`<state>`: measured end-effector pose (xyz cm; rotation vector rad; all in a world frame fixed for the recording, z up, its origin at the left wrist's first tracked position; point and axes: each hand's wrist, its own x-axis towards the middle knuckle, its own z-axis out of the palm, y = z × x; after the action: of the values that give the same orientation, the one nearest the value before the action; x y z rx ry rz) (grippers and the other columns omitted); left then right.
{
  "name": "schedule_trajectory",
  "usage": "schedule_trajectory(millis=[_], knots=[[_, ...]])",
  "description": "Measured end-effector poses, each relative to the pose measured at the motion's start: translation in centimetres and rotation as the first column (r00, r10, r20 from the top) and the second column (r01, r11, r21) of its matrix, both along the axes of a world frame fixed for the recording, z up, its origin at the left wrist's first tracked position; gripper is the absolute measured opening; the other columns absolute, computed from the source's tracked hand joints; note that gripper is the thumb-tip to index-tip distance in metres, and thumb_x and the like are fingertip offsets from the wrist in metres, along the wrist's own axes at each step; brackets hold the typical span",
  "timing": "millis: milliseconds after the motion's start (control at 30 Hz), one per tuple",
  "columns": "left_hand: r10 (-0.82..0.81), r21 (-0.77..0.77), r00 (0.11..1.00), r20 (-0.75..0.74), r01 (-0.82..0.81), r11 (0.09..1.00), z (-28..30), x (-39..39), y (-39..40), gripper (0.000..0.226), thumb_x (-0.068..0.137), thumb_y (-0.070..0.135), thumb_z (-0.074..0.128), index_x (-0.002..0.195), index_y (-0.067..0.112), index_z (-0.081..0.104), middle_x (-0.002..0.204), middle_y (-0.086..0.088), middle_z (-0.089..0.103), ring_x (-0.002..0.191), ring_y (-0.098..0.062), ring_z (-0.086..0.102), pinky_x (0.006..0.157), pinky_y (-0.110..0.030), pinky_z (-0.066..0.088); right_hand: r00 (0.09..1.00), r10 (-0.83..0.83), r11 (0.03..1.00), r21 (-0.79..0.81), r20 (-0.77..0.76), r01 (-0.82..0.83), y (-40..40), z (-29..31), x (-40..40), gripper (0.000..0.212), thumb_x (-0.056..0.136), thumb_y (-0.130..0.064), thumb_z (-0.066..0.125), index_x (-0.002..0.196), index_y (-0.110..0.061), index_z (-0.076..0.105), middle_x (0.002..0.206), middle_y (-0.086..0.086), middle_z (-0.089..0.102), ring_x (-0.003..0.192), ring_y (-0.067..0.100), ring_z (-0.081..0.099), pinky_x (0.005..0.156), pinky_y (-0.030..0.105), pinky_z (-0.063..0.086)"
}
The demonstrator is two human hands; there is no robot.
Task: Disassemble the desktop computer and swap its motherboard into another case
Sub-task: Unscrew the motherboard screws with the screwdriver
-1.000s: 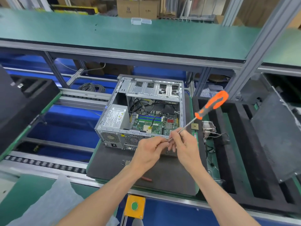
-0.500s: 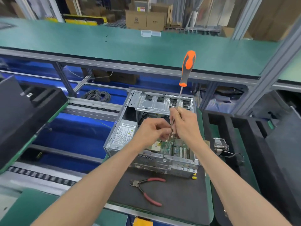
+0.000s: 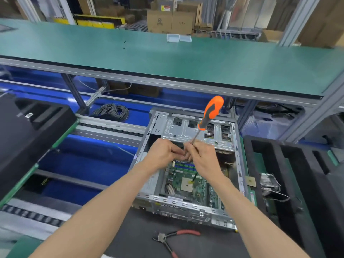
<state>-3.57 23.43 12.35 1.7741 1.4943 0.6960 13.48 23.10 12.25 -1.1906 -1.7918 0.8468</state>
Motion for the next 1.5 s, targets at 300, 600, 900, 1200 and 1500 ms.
schedule_trajectory(millis=[300,600,900,1200,1500], knots=[[0.037,0.067,0.986,-0.162,-0.026,0.997,-1.8,-1.2,1.7,0.011,0.074,0.026,0.085,0.084,0.022,0.082,0.067,0.001,0.074,0.065,-0.022,0.066,0.067,-0.04,0.053,0.999,-0.008,1.0,0.003,0.031,0.008,2.0,-2.6,-2.3,0.022,0.101,-0.014,0.058,0.079,-0.014,0.065,0.058,-0.013,0.059,0.056,0.006,0.061,0.059,0.022,0.049],[0.177,0.04,0.901,-0.397,-0.176,0.984,-1.9,-0.9,1.8,0.026,0.08,0.038,0.075,0.062,0.021,0.068,0.074,-0.011,0.057,0.085,-0.031,0.051,0.063,-0.033,0.037,0.995,0.016,0.998,0.056,0.097,-0.021,2.6,-3.6,-3.6,0.021,0.1,-0.016,0.058,0.083,-0.026,0.061,0.06,-0.019,0.057,0.06,0.005,0.06,0.065,0.039,0.053],[0.19,0.069,0.856,-0.48,-0.179,0.981,-2.8,-1.1,2.2,0.03,0.08,0.045,0.073,0.08,0.016,0.072,0.08,-0.006,0.055,0.079,-0.025,0.042,0.066,-0.032,0.034,0.991,0.032,0.996,0.075,0.13,-0.042,2.4,-3.5,-4.0,0.02,0.1,-0.016,0.056,0.083,-0.023,0.064,0.068,-0.02,0.056,0.066,-0.002,0.056,0.066,0.017,0.041],[0.19,0.079,0.845,-0.5,-0.174,0.982,-2.6,-1.1,2.1,0.03,0.079,0.03,0.073,0.061,0.018,0.052,0.067,0.003,0.046,0.077,-0.019,0.042,0.064,-0.029,0.034,0.992,-0.029,0.995,0.102,0.124,0.016,2.6,-3.8,-4.4,0.025,0.095,-0.024,0.067,0.077,-0.008,0.073,0.066,0.001,0.065,0.06,0.016,0.06,0.061,0.035,0.049],[0.121,0.115,0.964,0.237,-0.152,0.982,-0.1,-1.9,-0.3,0.055,0.074,-0.019,0.05,0.114,0.009,0.074,0.085,0.013,0.074,0.071,0.004,0.067,0.061,-0.007,0.047,0.976,0.077,0.98,0.165,0.204,-0.112,2.5,-2.9,-4.5,0.017,0.098,-0.013,0.06,0.094,-0.011,0.077,0.081,0.001,0.073,0.073,0.021,0.065,0.07,0.034,0.05]])
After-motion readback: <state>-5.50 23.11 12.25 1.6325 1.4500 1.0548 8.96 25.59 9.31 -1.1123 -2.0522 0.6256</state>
